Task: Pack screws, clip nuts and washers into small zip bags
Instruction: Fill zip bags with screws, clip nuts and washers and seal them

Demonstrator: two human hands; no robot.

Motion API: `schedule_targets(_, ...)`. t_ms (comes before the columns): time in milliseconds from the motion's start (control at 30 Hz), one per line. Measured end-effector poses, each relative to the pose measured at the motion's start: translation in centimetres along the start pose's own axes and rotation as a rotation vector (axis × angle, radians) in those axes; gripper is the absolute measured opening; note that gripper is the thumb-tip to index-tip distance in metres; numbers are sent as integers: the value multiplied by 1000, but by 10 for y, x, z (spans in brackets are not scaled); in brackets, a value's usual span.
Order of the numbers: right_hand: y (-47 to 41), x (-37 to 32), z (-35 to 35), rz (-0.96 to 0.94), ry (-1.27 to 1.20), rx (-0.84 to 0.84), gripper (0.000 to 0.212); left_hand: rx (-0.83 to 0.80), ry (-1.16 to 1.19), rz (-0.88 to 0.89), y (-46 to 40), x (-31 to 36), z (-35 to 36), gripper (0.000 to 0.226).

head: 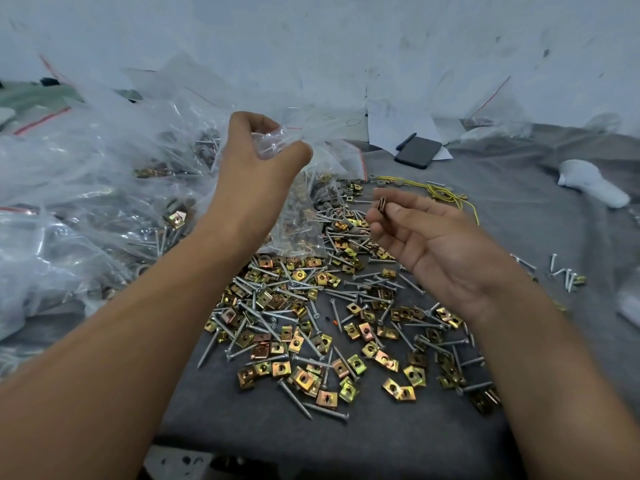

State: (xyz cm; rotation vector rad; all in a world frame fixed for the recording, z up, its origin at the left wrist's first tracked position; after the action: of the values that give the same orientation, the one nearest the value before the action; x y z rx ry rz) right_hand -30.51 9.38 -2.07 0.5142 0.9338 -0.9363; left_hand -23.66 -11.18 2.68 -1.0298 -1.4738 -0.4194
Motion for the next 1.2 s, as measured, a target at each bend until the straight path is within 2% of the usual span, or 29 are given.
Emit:
schedule_targets(133, 1, 1, -4, 31, -62, 64, 25, -1, 13, 4, 0, -1, 1, 47)
schedule_targets(333, 2, 4, -4, 89, -121, 73, 21, -14, 39, 15, 1, -2, 2, 46)
schedule_targets(467, 3, 4, -1, 92, -209, 18, 34, -11, 46, 22, 1, -1, 2, 46)
schedule_targets(600, 2, 3, -1, 80, -208, 24, 36, -28, 34, 35, 1, 0, 2, 46)
schedule_targets(667, 3, 2, 0, 61, -195, 23, 33, -75, -28, 83, 2, 0, 4, 45)
schedule_targets(800, 6, -9, 7, -59, -123, 28, 23, -274, -206, 238, 14, 4, 25, 48)
schedule_targets(867, 11, -22, 11, -215, 96, 57, 17, -330, -295, 306, 21, 7, 35, 55)
schedule_targets(1000, 27, -51, 32, -568, 724, 68, 16, -396, -370, 385, 31, 10, 45, 65)
schedule_targets(1133, 38, -60, 50, -703, 1185, 82, 19, -398, -355, 396, 37, 13, 48, 65)
schedule_targets(1200, 40, -59, 56, -697, 1351, 89, 20, -403, -324, 415, 37, 13, 48, 65)
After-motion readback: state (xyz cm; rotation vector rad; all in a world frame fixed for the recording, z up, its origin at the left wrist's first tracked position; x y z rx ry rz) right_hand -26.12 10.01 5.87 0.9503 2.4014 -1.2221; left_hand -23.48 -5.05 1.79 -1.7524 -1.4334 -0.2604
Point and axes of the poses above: each hand's wrist, its own y-axis away from the middle knuckle, its own z-axis out of the palm, x = y × z, the point moved 4 cm from there along -y, towards the middle knuckle, and after that the axes turned 1 degree about -z, right-handed, at the moved point
